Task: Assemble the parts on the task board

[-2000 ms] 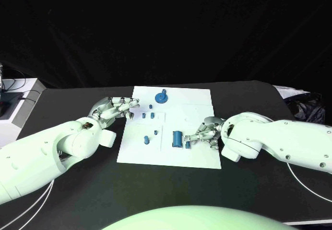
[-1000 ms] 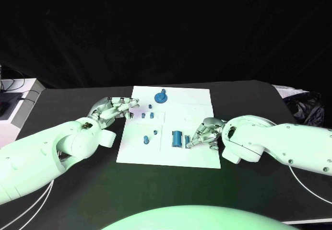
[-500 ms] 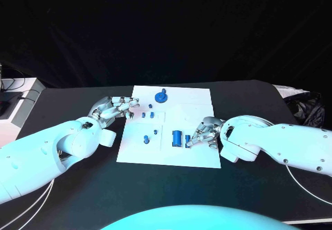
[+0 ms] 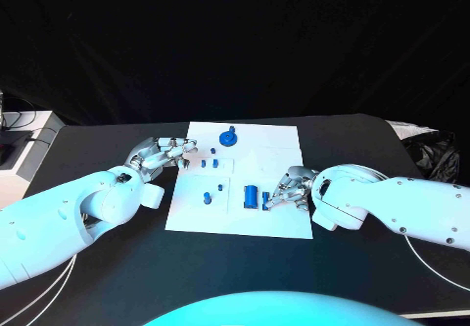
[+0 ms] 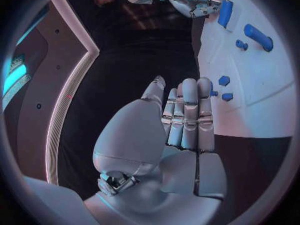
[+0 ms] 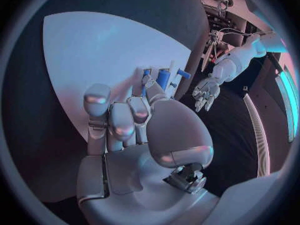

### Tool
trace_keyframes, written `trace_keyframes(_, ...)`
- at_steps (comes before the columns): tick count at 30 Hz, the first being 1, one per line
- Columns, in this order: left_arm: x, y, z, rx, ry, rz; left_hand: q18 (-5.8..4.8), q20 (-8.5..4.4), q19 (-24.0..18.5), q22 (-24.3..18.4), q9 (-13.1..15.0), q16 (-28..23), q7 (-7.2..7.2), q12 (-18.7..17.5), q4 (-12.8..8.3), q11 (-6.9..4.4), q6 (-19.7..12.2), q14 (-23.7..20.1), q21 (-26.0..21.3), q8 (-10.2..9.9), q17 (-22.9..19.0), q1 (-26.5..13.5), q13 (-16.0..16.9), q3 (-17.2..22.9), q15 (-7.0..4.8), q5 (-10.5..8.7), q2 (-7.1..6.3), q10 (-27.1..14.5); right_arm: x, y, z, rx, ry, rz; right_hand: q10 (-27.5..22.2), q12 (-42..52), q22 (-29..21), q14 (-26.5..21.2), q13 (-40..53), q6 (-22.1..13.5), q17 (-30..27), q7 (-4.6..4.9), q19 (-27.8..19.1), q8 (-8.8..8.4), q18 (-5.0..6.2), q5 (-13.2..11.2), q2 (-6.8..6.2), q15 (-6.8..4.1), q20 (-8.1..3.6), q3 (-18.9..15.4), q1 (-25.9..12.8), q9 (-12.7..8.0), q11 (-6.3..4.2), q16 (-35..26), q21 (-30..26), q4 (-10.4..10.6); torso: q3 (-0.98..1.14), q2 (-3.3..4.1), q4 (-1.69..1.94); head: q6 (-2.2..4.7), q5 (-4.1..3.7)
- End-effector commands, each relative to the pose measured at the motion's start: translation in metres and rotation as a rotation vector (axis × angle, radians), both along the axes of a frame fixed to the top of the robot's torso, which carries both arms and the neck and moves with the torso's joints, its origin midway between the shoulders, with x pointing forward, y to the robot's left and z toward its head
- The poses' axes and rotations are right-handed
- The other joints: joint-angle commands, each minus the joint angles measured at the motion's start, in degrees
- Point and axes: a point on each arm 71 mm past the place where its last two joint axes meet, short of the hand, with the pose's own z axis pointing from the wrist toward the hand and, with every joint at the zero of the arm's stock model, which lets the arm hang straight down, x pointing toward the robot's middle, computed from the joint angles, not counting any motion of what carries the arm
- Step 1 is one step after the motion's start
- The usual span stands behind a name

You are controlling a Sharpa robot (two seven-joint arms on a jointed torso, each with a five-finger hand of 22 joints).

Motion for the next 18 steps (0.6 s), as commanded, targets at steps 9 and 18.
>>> trace_keyframes(9,-0.0007,-0.0018,0.0009,-0.007,-0.005,-0.017,0.03,0.03,0.3,0.1,0.0,0.0,0.2,0.3,0.4,0.01,-0.2,-0.4,-0.1,-0.1,-0.1,-0.1,0.0,0.0,0.02,0.25,0.49,-0.5,-0.002,-0.0008,0.0014,0.009,-0.03,-0.006,0.4,-0.1,5.4,0.1,0.7,0.0,-0.1,-0.09,2.2,0.39,-1.02,0.2,-0.74,-0.33,-0.43,-0.2,-1.1,0.0,-0.07,-0.4,-0.4,0.9,0.0,0.0,0.02,0.12,0.05)
trace_keyframes(18,-0.0006,-0.0016,0.0008,-0.007,-0.006,-0.016,0.03,0.03,0.3,0.1,0.0,0.0,0.2,0.3,0.4,0.01,-0.2,-0.4,-0.1,-0.1,-0.1,-0.1,0.0,0.0,0.02,0.25,0.49,-0.5,-0.0027,-0.0055,0.0079,0.058,-0.069,-0.035,0.4,-0.2,5.4,0.2,0.8,-0.2,-0.2,-0.02,2.3,0.7,-0.98,0.9,-1.37,-0.3,-0.4,-0.7,-1.5,0.3,-0.03,-0.4,-0.5,2.8,-0.01,0.0,0.02,0.28,0.03)
